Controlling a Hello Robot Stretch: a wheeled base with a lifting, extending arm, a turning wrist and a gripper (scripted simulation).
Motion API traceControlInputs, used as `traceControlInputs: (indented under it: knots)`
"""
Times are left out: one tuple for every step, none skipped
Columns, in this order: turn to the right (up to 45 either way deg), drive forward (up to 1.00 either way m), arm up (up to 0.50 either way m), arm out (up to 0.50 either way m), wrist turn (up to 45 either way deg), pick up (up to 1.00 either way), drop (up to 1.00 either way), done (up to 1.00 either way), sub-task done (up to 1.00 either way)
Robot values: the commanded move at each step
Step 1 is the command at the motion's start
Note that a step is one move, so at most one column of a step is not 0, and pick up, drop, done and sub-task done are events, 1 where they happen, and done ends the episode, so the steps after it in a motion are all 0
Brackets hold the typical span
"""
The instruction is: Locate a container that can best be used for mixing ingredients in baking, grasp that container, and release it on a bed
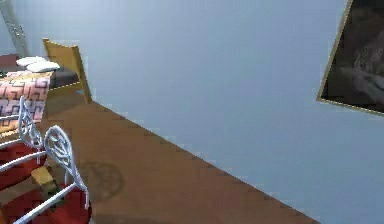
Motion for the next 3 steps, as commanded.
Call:
traceControlInputs:
  knots:
    - [0.0, 1.0, 0.0, 0.0, 0.0, 0.0, 0.0, 0.0, 0.0]
    - [-3.0, 0.0, 0.0, 0.0, 0.0, 0.0, 0.0, 0.0, 0.0]
    - [0.0, 0.15, 0.0, 0.0, 0.0, 0.0, 0.0, 0.0, 0.0]
